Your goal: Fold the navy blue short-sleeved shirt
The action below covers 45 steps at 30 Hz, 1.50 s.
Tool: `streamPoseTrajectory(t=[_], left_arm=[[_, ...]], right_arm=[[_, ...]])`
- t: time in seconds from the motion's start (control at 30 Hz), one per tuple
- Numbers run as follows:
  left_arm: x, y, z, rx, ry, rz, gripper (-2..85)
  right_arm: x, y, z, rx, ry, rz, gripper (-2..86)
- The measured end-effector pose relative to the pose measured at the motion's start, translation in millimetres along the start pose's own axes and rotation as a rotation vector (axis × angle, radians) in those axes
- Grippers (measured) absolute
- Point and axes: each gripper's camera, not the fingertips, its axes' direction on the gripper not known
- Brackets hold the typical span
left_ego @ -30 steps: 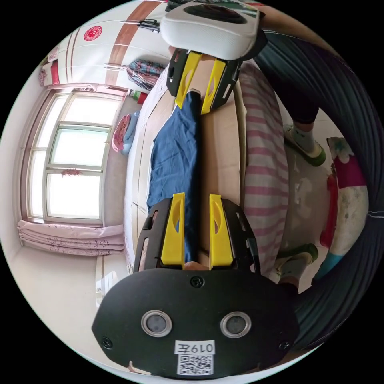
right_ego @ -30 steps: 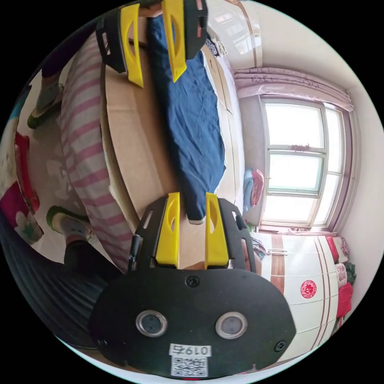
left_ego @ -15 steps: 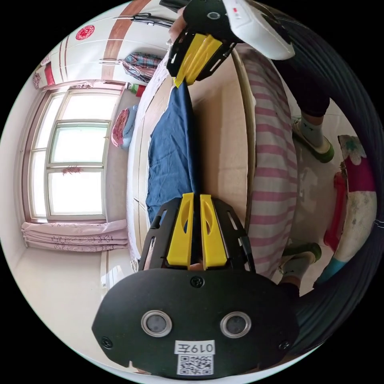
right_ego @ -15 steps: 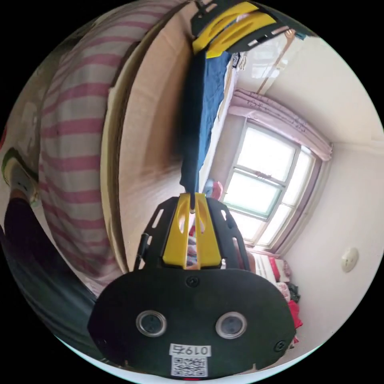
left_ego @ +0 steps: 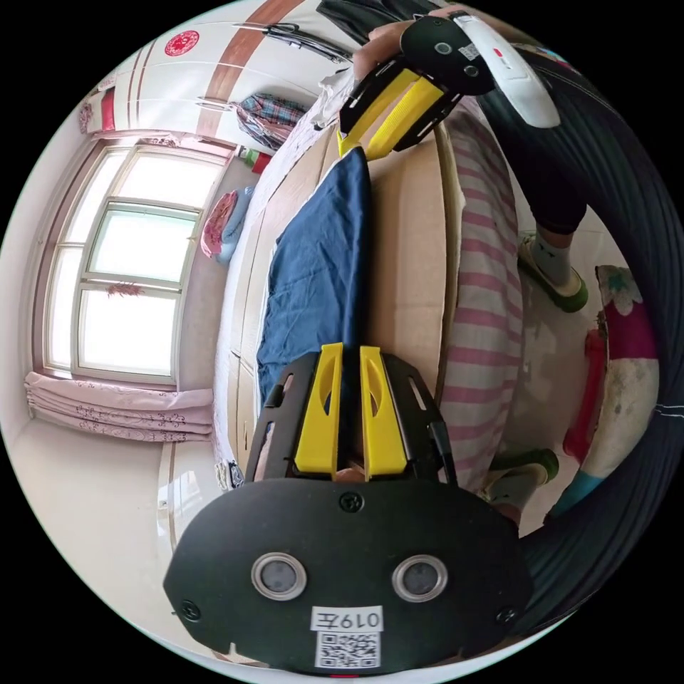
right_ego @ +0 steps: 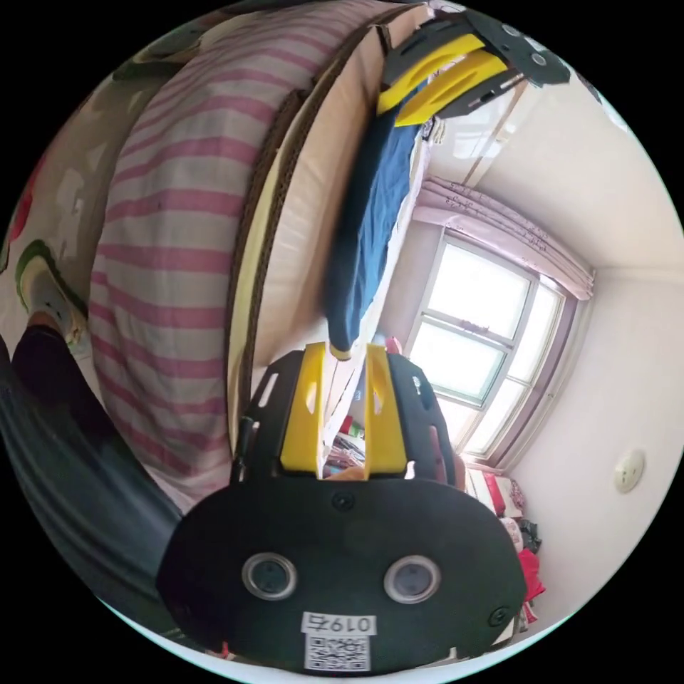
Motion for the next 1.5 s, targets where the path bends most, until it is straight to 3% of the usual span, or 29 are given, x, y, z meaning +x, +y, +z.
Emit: streamPoseTrajectory(t=[0.23, 0.37, 0.5, 0.67, 1.17, 1.5], left_arm=[[-21, 75, -45, 0.033, -0.057, -0.124, 5.9], [-36, 139, -41, -0.115, -0.119, -0.2, 6.6], [-45, 193, -34, -0.271, -0.158, -0.159, 7.2], [-47, 224, -39, -0.275, -0.128, -0.109, 8.0], [-67, 253, -8, -0.405, -0.116, 0.038, 3.3], [-78, 260, -14, -0.436, -0.218, 0.221, 0.9]], right_arm=[[64, 7, -53, 0.045, -0.146, 0.342, 8.8], [101, -56, -94, 0.236, -0.244, 0.497, 8.1], [91, -139, -100, 0.309, -0.223, 0.414, 8.4], [56, -207, -80, 0.324, -0.282, 0.357, 10.5], [-11, -212, -15, 0.289, -0.385, 0.436, 8.9], [-70, -224, 7, 0.268, -0.268, 0.339, 3.2]])
